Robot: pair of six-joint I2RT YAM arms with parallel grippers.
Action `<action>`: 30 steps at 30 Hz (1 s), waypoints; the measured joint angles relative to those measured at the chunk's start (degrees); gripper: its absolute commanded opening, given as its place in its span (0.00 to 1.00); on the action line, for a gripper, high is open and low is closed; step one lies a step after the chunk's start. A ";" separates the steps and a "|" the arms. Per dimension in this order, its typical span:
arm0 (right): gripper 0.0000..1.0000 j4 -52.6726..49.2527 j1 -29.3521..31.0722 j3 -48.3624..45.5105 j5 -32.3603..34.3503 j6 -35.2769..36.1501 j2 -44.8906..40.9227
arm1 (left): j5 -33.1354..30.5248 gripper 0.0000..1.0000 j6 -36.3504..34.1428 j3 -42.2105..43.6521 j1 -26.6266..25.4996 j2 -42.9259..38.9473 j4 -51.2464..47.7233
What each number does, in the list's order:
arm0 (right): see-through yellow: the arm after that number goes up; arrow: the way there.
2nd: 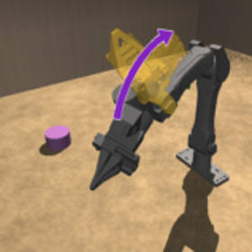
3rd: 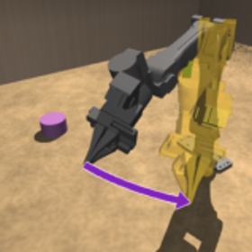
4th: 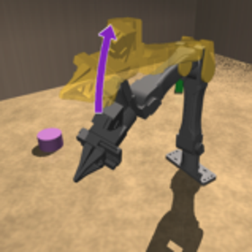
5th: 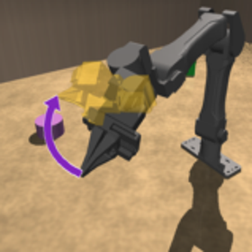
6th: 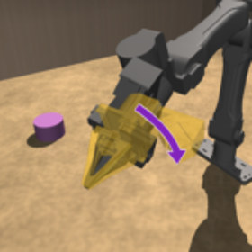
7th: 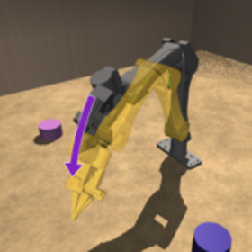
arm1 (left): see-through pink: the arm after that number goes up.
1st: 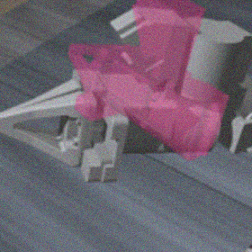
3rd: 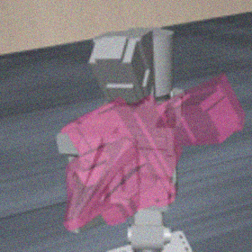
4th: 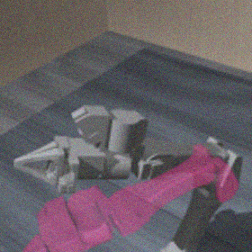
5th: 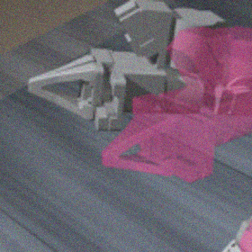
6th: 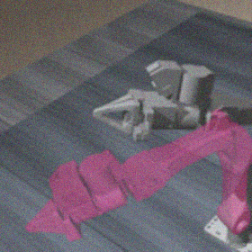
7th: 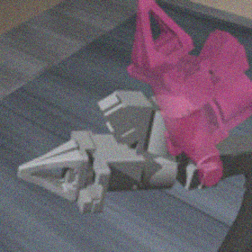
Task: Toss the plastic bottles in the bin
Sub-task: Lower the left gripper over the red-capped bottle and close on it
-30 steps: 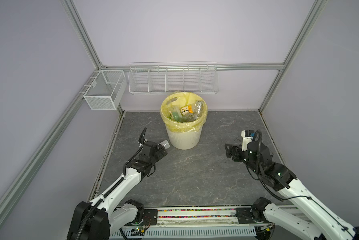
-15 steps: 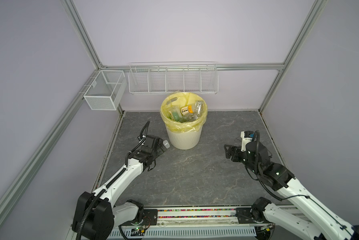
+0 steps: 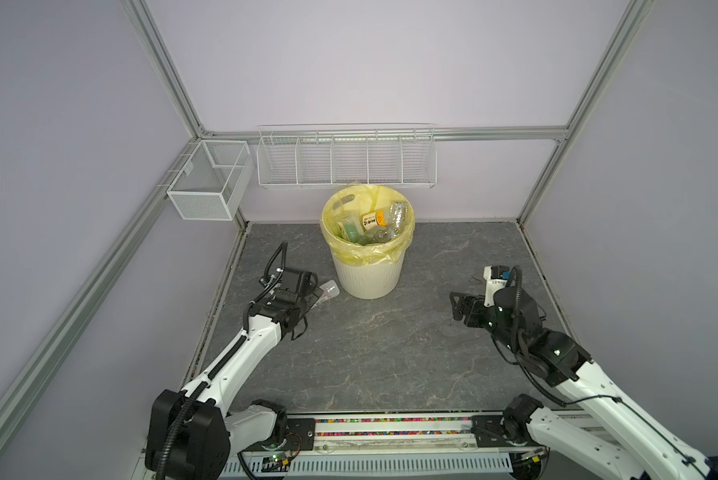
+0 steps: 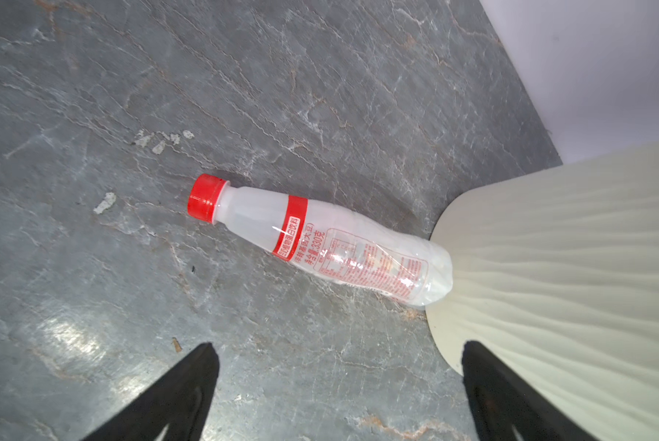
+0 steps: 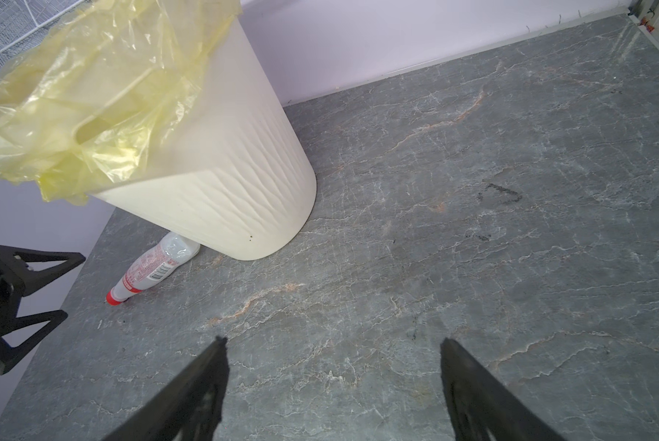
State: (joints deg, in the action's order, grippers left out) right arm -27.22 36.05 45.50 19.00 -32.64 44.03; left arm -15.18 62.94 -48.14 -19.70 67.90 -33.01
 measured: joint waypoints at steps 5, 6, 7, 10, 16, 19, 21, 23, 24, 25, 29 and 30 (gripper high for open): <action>0.88 -0.02 -0.02 -0.37 -0.11 -0.37 -1.18 | -0.22 0.99 5.86 -0.66 2.45 -0.13 -2.03; 0.88 -0.02 -0.02 -0.39 -0.20 -0.42 -1.44 | -0.24 0.99 7.10 -0.96 2.99 -0.13 -2.43; 0.88 -0.02 -0.02 -0.42 -0.24 -0.44 -1.64 | -0.28 0.99 8.24 -1.29 3.32 -0.13 -2.84; 0.88 -0.04 -0.02 -0.52 -0.37 -0.63 -2.19 | -0.74 0.99 11.69 -2.84 3.58 -0.13 -4.48; 0.88 -0.37 -0.02 -0.59 -0.42 -1.25 -3.08 | -0.59 0.99 16.63 -3.87 5.42 -0.04 -5.07; 0.88 -0.52 -0.02 -0.63 -0.42 -1.49 -3.50 | 2.08 0.99 19.08 -3.80 7.67 0.33 -4.42; 0.88 -0.66 -0.02 -0.63 -0.42 -1.66 -3.76 | 4.63 0.99 20.39 -3.69 9.40 1.44 -3.08; 0.88 -0.87 -0.02 -0.63 -0.42 -1.70 -3.96 | 7.17 0.99 21.05 -3.67 10.82 3.30 -1.77; 0.88 -0.94 -0.02 -0.63 -0.42 -1.70 -4.07 | 8.31 0.99 21.16 -3.67 11.37 4.52 -1.18; 0.88 -1.03 -0.02 -0.63 -0.42 -1.75 -4.15 | 9.20 0.99 21.27 -3.67 11.72 5.66 -0.92; 0.88 -1.46 -0.02 -0.63 -0.37 -1.97 -4.35 | 12.33 0.99 22.01 -3.69 12.55 9.64 -0.92; 0.88 -1.49 -0.02 -0.66 -0.37 -2.10 -4.44 | 12.96 0.99 22.40 -3.69 12.72 10.27 -0.92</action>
State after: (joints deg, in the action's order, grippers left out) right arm -28.71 36.03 44.84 18.63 -34.74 39.59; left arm -2.22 85.34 -51.83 -6.98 78.17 -33.93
